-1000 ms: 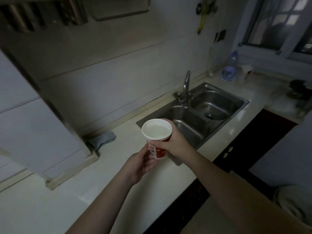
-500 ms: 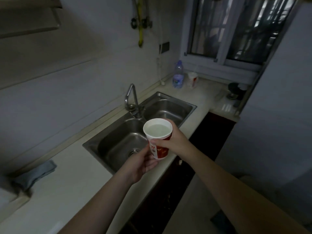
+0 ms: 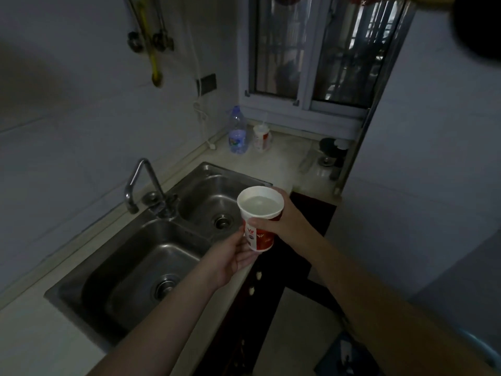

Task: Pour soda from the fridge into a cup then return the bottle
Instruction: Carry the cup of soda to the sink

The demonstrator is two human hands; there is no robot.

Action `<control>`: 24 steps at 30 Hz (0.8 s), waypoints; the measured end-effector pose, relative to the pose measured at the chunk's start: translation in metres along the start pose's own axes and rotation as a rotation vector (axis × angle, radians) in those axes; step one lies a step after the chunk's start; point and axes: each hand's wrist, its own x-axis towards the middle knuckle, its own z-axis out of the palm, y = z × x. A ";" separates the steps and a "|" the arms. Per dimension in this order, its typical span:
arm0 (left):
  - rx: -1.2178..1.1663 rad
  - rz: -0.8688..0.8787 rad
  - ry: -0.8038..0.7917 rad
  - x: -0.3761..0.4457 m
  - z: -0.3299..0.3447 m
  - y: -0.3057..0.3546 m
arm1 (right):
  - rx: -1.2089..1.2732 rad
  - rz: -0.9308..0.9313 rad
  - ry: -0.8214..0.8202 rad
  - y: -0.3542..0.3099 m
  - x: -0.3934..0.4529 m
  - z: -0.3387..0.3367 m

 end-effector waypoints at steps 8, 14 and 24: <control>0.014 -0.018 -0.064 0.095 0.019 0.047 | -0.027 0.011 0.076 0.012 0.087 -0.042; 0.031 -0.041 -0.057 0.155 0.033 0.074 | -0.035 -0.004 0.111 0.017 0.139 -0.066; 0.101 -0.081 -0.026 0.258 0.057 0.108 | -0.021 0.040 0.073 0.045 0.234 -0.118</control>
